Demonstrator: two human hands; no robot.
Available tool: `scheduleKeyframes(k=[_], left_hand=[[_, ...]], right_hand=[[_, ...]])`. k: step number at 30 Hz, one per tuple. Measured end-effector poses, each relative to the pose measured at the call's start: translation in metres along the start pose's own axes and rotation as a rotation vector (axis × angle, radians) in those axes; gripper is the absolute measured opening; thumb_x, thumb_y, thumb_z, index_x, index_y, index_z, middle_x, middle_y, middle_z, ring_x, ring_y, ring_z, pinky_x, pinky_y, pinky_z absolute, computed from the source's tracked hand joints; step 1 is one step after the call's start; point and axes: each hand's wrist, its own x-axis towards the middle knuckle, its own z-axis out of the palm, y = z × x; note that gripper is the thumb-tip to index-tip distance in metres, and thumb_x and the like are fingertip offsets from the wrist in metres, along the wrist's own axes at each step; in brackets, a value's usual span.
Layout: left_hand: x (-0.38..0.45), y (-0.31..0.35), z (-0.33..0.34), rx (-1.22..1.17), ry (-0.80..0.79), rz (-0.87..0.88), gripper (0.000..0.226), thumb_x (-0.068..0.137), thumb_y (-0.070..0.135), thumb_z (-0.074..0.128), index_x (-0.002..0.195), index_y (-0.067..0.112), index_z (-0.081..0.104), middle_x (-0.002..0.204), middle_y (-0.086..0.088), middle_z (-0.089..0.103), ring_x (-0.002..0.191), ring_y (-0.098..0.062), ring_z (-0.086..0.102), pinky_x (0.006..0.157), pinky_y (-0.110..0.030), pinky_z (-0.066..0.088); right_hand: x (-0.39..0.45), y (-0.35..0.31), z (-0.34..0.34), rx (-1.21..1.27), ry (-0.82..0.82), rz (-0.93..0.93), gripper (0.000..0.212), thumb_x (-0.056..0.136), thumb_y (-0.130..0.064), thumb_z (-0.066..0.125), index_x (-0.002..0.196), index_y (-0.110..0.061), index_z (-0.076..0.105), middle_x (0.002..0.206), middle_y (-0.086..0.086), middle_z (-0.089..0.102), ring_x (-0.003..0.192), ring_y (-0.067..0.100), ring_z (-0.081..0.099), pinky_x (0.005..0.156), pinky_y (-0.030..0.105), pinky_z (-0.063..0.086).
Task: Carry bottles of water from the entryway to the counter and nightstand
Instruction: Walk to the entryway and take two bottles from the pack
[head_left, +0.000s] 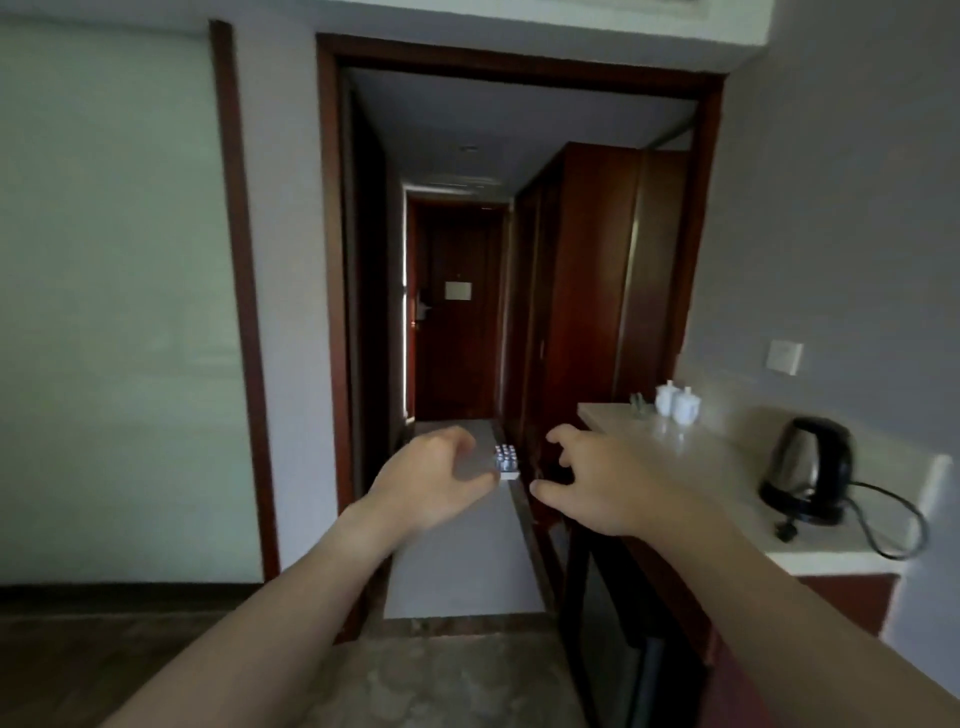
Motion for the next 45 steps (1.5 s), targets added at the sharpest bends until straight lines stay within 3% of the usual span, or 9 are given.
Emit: scheduleKeyframes(k=[5, 8, 15, 27, 36, 45], left_hand=[[0.061, -0.07, -0.017, 0.05, 0.028, 0.006, 0.06, 0.085, 0.053, 0.063, 0.134, 0.02, 0.055, 0.132, 0.004, 0.062, 0.119, -0.014, 0.059, 0.098, -0.031, 0.051], [0.106, -0.101, -0.021, 0.044, 0.046, 0.007, 0.057, 0.085, 0.052, 0.063, 0.132, 0.022, 0.056, 0.129, 0.006, 0.062, 0.116, -0.012, 0.059, 0.097, -0.031, 0.051], [0.2, -0.156, -0.015, 0.032, 0.066, 0.002, 0.052, 0.085, 0.051, 0.064, 0.13, 0.025, 0.056, 0.123, 0.012, 0.061, 0.111, -0.007, 0.059, 0.093, -0.027, 0.052], [0.401, -0.225, 0.065, 0.014, 0.055, -0.04, 0.051, 0.085, 0.05, 0.066, 0.129, 0.024, 0.057, 0.121, 0.011, 0.062, 0.11, -0.008, 0.059, 0.094, -0.029, 0.052], [0.597, -0.256, 0.111, 0.011, 0.084, -0.043, 0.051, 0.083, 0.049, 0.065, 0.127, 0.023, 0.058, 0.122, 0.008, 0.063, 0.109, -0.009, 0.059, 0.092, -0.032, 0.053], [0.766, -0.366, 0.147, 0.036, 0.057, -0.058, 0.049, 0.083, 0.05, 0.065, 0.125, 0.025, 0.059, 0.119, 0.01, 0.063, 0.107, -0.009, 0.059, 0.091, -0.03, 0.053]], right_hand=[[0.097, -0.021, 0.027, 0.021, 0.009, -0.051, 0.076, 0.089, -0.049, 0.062, 0.15, -0.016, 0.03, 0.138, 0.004, 0.053, 0.116, 0.018, 0.055, 0.089, 0.023, 0.043], [0.151, -0.028, 0.033, 0.028, 0.035, -0.06, 0.073, 0.09, -0.049, 0.061, 0.149, -0.017, 0.032, 0.132, 0.002, 0.056, 0.102, 0.013, 0.053, 0.082, 0.023, 0.042], [0.259, -0.021, 0.044, 0.021, 0.033, -0.062, 0.069, 0.091, -0.048, 0.06, 0.147, -0.017, 0.034, 0.13, 0.002, 0.057, 0.11, 0.017, 0.057, 0.083, 0.024, 0.046], [0.478, 0.089, 0.088, 0.055, 0.041, -0.088, 0.063, 0.089, -0.049, 0.061, 0.141, -0.018, 0.042, 0.12, 0.0, 0.059, 0.102, 0.016, 0.058, 0.087, 0.03, 0.052], [0.686, 0.166, 0.084, 0.113, 0.042, -0.09, 0.077, 0.087, -0.053, 0.06, 0.149, -0.017, 0.033, 0.14, 0.005, 0.053, 0.122, 0.021, 0.055, 0.096, 0.031, 0.048], [0.887, 0.188, 0.132, 0.118, 0.015, -0.105, 0.075, 0.089, -0.049, 0.06, 0.15, -0.016, 0.033, 0.143, 0.005, 0.051, 0.125, 0.02, 0.054, 0.096, 0.028, 0.046]])
